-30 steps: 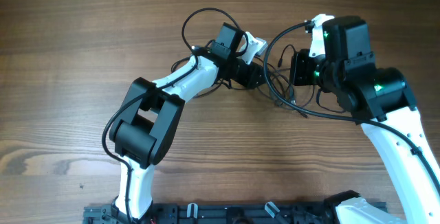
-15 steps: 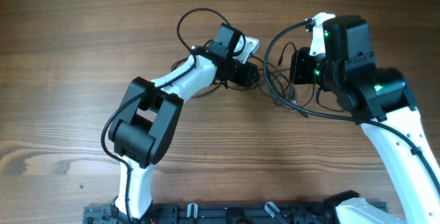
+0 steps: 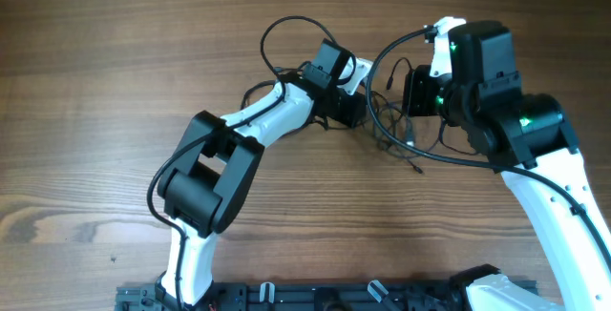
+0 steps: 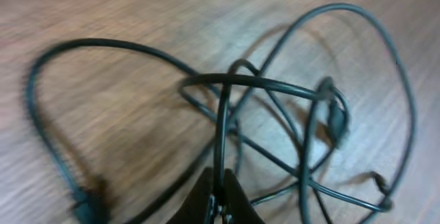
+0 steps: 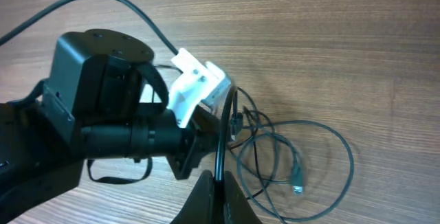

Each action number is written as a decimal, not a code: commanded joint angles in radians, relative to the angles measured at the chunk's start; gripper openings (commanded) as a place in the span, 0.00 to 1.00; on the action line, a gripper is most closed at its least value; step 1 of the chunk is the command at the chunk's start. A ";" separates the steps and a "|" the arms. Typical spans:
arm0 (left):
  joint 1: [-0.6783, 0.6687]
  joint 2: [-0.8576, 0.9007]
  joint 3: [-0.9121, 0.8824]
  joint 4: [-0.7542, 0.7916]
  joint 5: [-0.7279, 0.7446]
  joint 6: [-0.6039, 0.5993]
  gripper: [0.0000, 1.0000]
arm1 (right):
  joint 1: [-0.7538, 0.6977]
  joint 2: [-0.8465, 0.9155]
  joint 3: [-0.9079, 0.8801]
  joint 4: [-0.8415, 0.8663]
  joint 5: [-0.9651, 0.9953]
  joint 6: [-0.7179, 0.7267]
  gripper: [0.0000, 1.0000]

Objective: Untangle cables

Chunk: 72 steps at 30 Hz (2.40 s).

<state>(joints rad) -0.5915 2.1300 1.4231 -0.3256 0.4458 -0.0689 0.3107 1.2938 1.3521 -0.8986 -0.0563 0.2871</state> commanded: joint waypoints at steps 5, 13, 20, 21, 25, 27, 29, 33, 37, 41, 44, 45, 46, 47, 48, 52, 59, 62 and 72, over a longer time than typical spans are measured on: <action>0.230 -0.085 0.002 -0.110 -0.089 0.006 0.04 | -0.008 0.022 0.014 -0.056 0.334 0.097 0.04; 0.478 -0.269 0.002 -0.246 -0.089 0.013 0.04 | -0.082 0.224 0.014 -0.021 0.392 0.135 0.04; 0.504 -0.285 0.001 -0.309 -0.087 0.031 0.04 | -0.276 0.366 0.014 0.000 0.341 0.116 0.04; 0.504 -0.286 0.001 -0.315 -0.087 0.031 0.04 | -0.303 0.383 0.014 0.000 0.310 0.106 0.04; 0.504 -0.286 0.001 -0.323 -0.060 0.035 0.04 | -0.343 0.418 0.014 0.004 0.278 0.079 0.04; 0.498 -0.286 0.001 -0.322 -0.042 0.035 0.04 | -0.343 0.417 0.014 0.011 0.230 0.063 0.06; 0.478 -0.286 0.001 -0.323 -0.043 0.035 0.04 | -0.343 0.417 0.014 0.040 0.045 -0.082 0.54; 0.414 -0.305 0.001 -0.317 -0.043 0.035 0.04 | -0.341 0.412 0.014 0.104 -0.388 -0.318 0.81; 0.342 -0.332 0.001 -0.279 -0.042 0.035 0.04 | -0.340 0.369 0.014 0.095 -0.693 -0.509 0.84; 0.298 -0.377 0.002 -0.237 -0.042 0.034 0.04 | -0.340 0.352 0.014 0.068 -0.727 -0.437 0.87; 0.285 -0.459 0.002 -0.208 -0.043 0.014 0.04 | -0.322 0.354 0.014 0.066 -0.719 -0.438 0.83; 0.286 -0.492 0.002 -0.203 -0.043 0.007 0.04 | -0.308 0.354 0.014 0.068 -0.719 -0.443 0.83; 0.286 -0.534 0.002 -0.200 -0.043 0.008 0.05 | -0.287 0.354 0.014 0.072 -0.719 -0.454 0.83; 0.286 -0.569 0.002 -0.198 -0.043 0.008 0.04 | -0.264 0.354 0.014 0.076 -0.720 -0.480 0.83; 0.286 -0.605 0.002 -0.195 -0.045 0.008 0.04 | -0.237 0.354 0.014 0.078 -0.720 -0.517 0.85; 0.286 -0.743 0.002 -0.196 -0.074 0.007 0.05 | -0.110 0.354 0.014 0.145 -0.677 -0.502 0.82; 0.285 -0.780 0.002 -0.221 -0.072 -0.018 0.05 | -0.016 0.354 0.014 0.218 -0.572 -0.396 0.56; 0.285 -0.780 0.002 -0.224 -0.073 -0.018 0.05 | -0.013 0.365 0.014 0.256 -0.573 -0.371 0.39; 0.286 -0.774 0.002 -0.233 -0.077 -0.017 0.04 | -0.010 0.407 0.014 0.281 -0.581 -0.309 0.18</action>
<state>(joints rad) -0.3058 1.3598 1.4223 -0.5613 0.3782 -0.0734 0.2939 1.6848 1.3525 -0.6201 -0.6346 -0.0296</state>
